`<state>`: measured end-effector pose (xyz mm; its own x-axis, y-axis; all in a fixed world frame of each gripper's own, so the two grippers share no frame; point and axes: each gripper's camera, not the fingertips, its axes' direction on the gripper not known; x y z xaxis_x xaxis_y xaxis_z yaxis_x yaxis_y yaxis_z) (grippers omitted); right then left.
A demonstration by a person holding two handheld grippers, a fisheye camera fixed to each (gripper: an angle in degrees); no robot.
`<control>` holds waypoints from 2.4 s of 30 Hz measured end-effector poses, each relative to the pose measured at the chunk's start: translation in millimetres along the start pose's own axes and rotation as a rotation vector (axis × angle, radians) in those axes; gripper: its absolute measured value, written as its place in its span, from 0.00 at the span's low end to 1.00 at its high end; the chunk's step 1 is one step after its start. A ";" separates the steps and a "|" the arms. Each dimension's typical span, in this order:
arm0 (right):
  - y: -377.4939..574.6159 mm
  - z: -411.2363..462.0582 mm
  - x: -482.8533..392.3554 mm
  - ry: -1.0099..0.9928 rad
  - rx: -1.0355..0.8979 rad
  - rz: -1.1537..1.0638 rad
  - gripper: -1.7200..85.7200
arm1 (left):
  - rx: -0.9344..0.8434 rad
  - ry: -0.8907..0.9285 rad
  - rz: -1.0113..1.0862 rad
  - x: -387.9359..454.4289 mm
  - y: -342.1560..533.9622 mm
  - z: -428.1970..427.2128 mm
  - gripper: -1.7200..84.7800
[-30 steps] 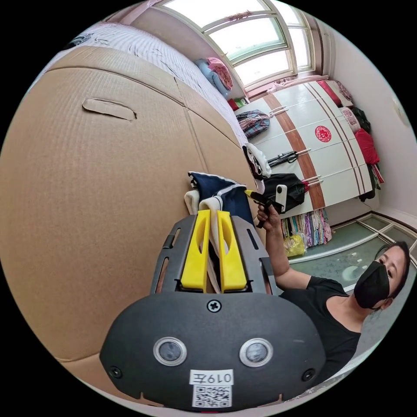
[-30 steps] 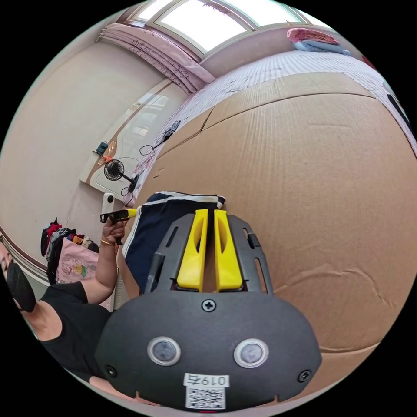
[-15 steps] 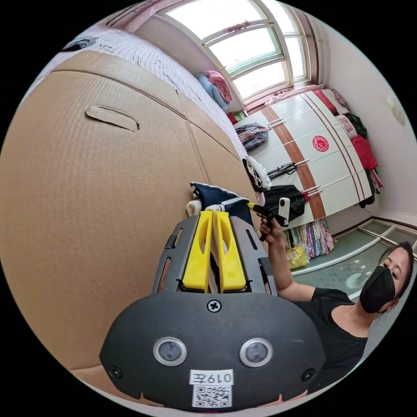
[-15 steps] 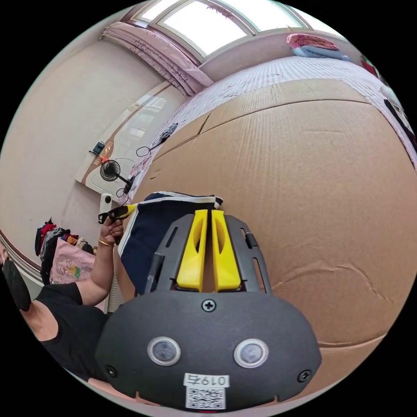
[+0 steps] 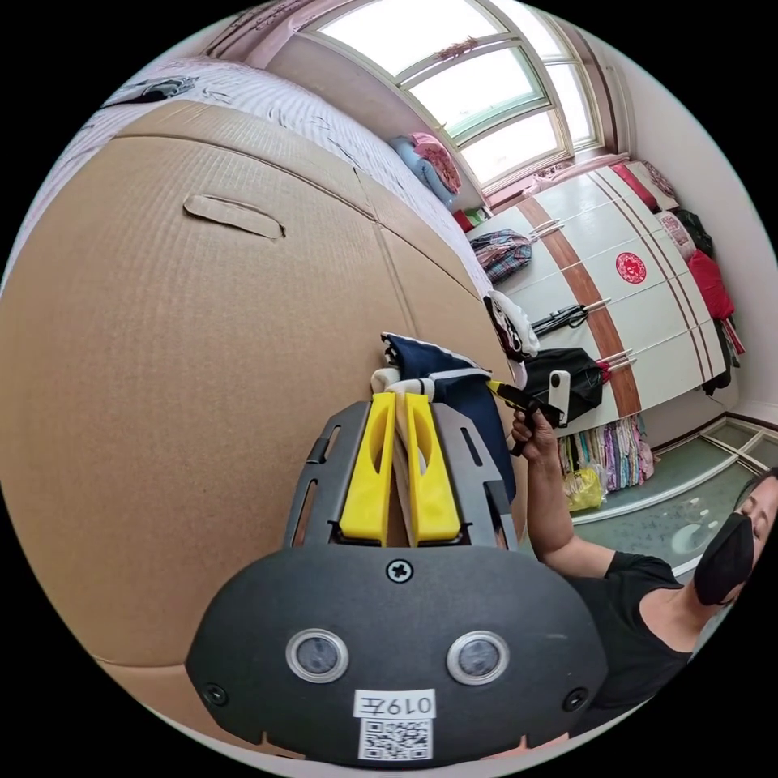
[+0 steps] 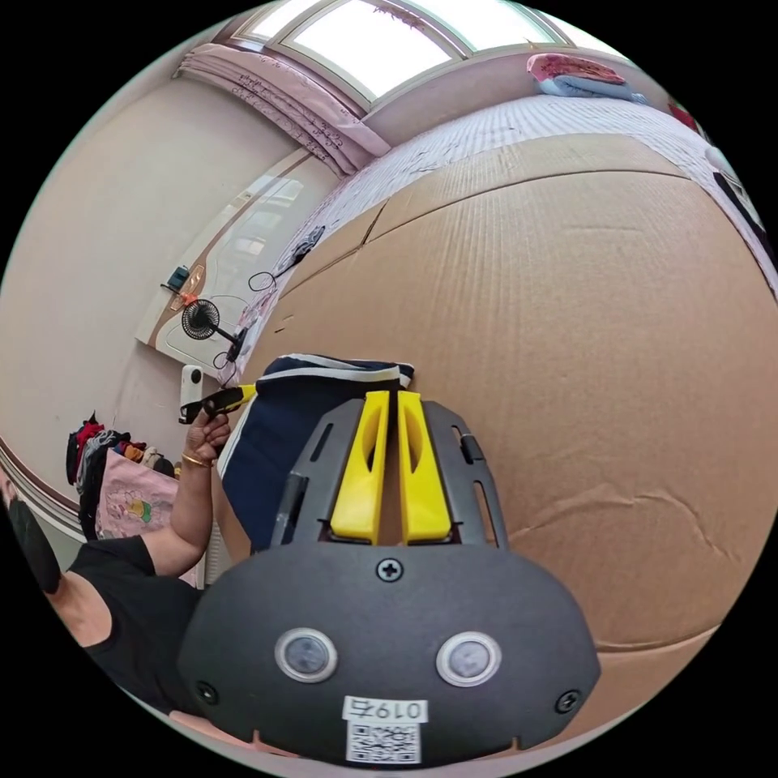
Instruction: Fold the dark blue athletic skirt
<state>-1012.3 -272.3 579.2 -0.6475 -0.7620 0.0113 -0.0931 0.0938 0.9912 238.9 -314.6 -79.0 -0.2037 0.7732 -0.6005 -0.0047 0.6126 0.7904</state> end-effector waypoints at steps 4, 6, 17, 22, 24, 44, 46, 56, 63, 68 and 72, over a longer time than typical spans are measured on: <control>7.0 -4.8 -7.5 0.045 -0.005 -0.011 0.02 | 0.001 -0.060 0.027 6.5 7.1 0.3 0.03; 10.7 -7.3 -9.8 0.043 -0.005 -0.017 0.02 | 0.003 -0.059 0.024 5.0 11.4 1.7 0.03; 47.8 -42.8 -3.1 -0.058 0.022 0.015 0.08 | 0.021 0.046 -0.001 -15.8 42.1 -4.1 0.03; 78.2 -73.8 -7.8 -0.109 0.041 0.007 0.08 | 0.051 0.082 0.005 -19.6 63.8 -23.1 0.04; 96.9 -85.6 -13.6 -0.140 0.040 -0.014 0.08 | 0.041 0.078 0.022 -16.0 77.4 -29.4 0.05; 260.1 -135.3 -44.2 -0.295 -0.037 -0.063 0.12 | 0.075 0.007 0.359 23.6 260.7 -32.4 0.12; 261.2 -133.8 -48.3 -0.291 -0.050 -0.072 0.11 | 0.067 0.019 0.354 20.2 261.2 -31.3 0.12; 266.6 -141.6 -49.7 -0.257 -0.087 -0.056 0.04 | -0.032 0.012 0.292 2.5 247.0 -22.3 0.04; 265.7 -148.8 -51.6 -0.235 -0.129 -0.075 0.02 | -0.049 0.033 0.255 -6.6 247.4 -24.4 0.04; 259.6 -160.5 -56.5 -0.197 -0.166 -0.107 0.01 | -0.081 0.021 0.261 -1.6 246.7 -25.5 0.04; 253.8 -163.0 -49.7 -0.216 -0.216 -0.104 0.01 | -0.127 0.007 0.266 2.9 246.9 -20.4 0.04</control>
<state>-880.5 -315.1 851.6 -0.7909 -0.6043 -0.0963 -0.0191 -0.1329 0.9909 217.2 -164.4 116.9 -0.2214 0.9023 -0.3699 -0.0730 0.3629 0.9290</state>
